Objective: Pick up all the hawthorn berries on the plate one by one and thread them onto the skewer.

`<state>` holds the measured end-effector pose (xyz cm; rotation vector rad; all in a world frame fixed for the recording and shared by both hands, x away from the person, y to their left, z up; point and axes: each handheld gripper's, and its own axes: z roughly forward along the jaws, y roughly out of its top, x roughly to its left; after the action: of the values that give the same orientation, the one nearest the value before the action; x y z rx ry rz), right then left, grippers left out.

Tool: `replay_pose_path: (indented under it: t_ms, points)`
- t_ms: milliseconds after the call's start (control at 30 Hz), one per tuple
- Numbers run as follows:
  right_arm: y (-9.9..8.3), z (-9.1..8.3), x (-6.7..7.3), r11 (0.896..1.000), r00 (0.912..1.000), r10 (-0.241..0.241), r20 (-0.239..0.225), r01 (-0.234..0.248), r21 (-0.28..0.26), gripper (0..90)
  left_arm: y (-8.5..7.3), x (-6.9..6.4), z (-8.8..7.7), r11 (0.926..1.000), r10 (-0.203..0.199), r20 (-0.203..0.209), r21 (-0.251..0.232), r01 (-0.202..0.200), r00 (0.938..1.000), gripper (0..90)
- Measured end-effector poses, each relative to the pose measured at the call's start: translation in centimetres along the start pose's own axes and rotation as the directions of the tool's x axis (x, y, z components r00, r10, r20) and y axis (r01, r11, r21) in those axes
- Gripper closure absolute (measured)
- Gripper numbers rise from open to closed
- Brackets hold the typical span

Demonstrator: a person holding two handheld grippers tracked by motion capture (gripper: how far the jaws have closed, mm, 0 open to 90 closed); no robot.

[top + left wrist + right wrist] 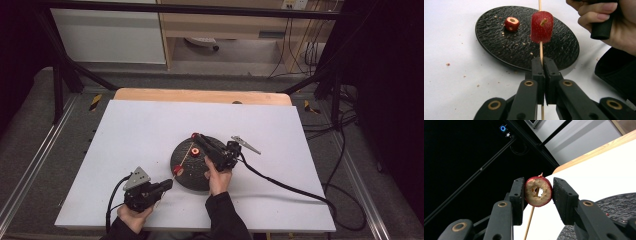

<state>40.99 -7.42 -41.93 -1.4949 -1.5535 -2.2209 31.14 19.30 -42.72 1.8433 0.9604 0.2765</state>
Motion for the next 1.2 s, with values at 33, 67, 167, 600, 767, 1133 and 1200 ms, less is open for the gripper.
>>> replay_pose_path:
  t_ms: [33, 67, 167, 600, 767, 1133, 1200]
  points:
    - [0.0, 0.0, 0.0, 1.000, 1.0000, -0.003, 0.001, 0.003, 0.001, 62.8, 0.0, 0.0, 0.0, 1.0000, -0.002, -0.002, 0.001, 0.002, 1.0000, 88.1]
    - [0.0, -0.1, 0.0, 1.000, 0.9999, -0.010, 0.004, 0.010, 0.004, 62.9, 0.1, 0.0, 0.1, 1.0000, -0.008, 0.001, 0.000, 0.008, 1.0000, 88.1]
    - [-0.2, -0.1, 0.1, 1.000, 0.9999, -0.010, 0.001, 0.010, 0.006, 62.9, 0.2, -0.1, 0.1, 0.9999, -0.012, 0.000, 0.000, 0.012, 0.9999, 88.1]
    - [-1.4, -0.5, 0.5, 0.998, 0.9993, -0.035, -0.009, 0.036, 0.047, 62.9, 0.6, -0.1, 0.6, 1.0000, 0.001, -0.006, 0.006, -0.001, 1.0000, 88.2]
    - [-2.0, -0.9, 0.8, 0.997, 0.9980, -0.062, -0.011, 0.062, 0.055, 62.9, 0.7, -0.2, 0.7, 0.9999, 0.010, -0.007, 0.008, -0.009, 0.9999, 88.2]
    - [-3.6, -1.7, 1.5, 0.991, 0.9954, -0.094, -0.019, 0.095, 0.099, 62.9, 0.8, -0.4, 0.9, 0.9997, 0.022, 0.007, 0.007, -0.022, 0.9997, 88.2]
    - [-3.9, -1.9, 1.6, 0.990, 0.9949, -0.100, -0.017, 0.101, 0.103, 62.9, 0.8, -0.5, 1.0, 0.9997, 0.022, 0.011, 0.006, -0.023, 0.9997, 88.2]
